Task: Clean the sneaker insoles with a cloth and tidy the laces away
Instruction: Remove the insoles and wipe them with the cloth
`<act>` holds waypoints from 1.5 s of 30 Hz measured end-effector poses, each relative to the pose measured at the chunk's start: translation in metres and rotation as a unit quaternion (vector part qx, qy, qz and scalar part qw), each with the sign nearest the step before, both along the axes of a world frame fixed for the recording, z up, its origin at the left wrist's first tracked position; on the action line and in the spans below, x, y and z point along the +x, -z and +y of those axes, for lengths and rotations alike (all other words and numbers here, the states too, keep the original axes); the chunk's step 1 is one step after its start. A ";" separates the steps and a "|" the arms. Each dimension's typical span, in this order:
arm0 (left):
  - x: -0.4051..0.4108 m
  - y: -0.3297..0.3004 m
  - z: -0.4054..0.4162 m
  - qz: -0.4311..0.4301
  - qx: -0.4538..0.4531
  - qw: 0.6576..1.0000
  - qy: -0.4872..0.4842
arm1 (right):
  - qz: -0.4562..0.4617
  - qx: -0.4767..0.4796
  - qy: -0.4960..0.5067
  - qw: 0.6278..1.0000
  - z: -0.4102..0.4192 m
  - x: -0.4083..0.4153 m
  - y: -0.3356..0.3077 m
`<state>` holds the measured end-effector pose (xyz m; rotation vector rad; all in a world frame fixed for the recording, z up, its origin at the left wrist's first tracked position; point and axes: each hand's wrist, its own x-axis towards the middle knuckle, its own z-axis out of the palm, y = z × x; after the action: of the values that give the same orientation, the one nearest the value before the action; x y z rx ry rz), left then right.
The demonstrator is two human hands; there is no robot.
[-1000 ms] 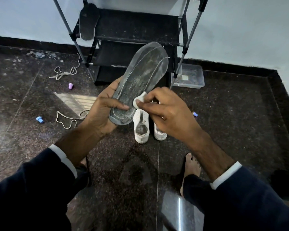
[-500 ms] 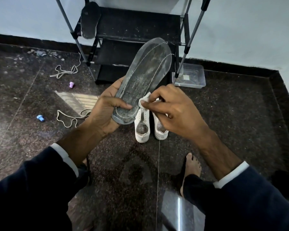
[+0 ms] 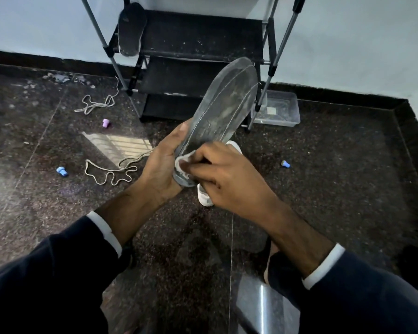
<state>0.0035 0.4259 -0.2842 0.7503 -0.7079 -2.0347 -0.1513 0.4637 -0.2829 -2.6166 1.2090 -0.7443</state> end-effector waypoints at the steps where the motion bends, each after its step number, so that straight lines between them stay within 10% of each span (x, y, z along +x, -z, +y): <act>1: 0.000 -0.002 0.000 0.002 -0.004 1.000 0.002 | 0.014 -0.021 0.004 1.000 -0.003 -0.003 -0.002; 7: -0.009 -0.008 0.007 -0.004 -0.009 1.000 0.030 | -0.003 -0.076 0.124 0.989 -0.013 -0.021 -0.008; 18: -0.003 -0.008 0.008 0.022 0.047 0.999 0.015 | 0.025 -0.016 -0.037 0.999 -0.006 -0.010 -0.013; 24: -0.013 -0.010 0.010 0.059 0.035 0.996 0.051 | 0.035 -0.073 0.115 0.990 -0.013 -0.024 -0.021; 31: -0.004 -0.009 0.007 0.000 0.049 0.999 0.015 | 0.022 0.011 -0.056 0.998 -0.002 -0.007 -0.015; 45: 0.008 -0.007 -0.011 -0.016 0.001 1.000 -0.025 | 0.105 -0.045 -0.084 0.990 -0.005 -0.019 -0.017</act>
<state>0.0117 0.4152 -0.2775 0.7957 -0.6972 -1.9823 -0.1705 0.4586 -0.2659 -2.8875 1.0064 -0.5142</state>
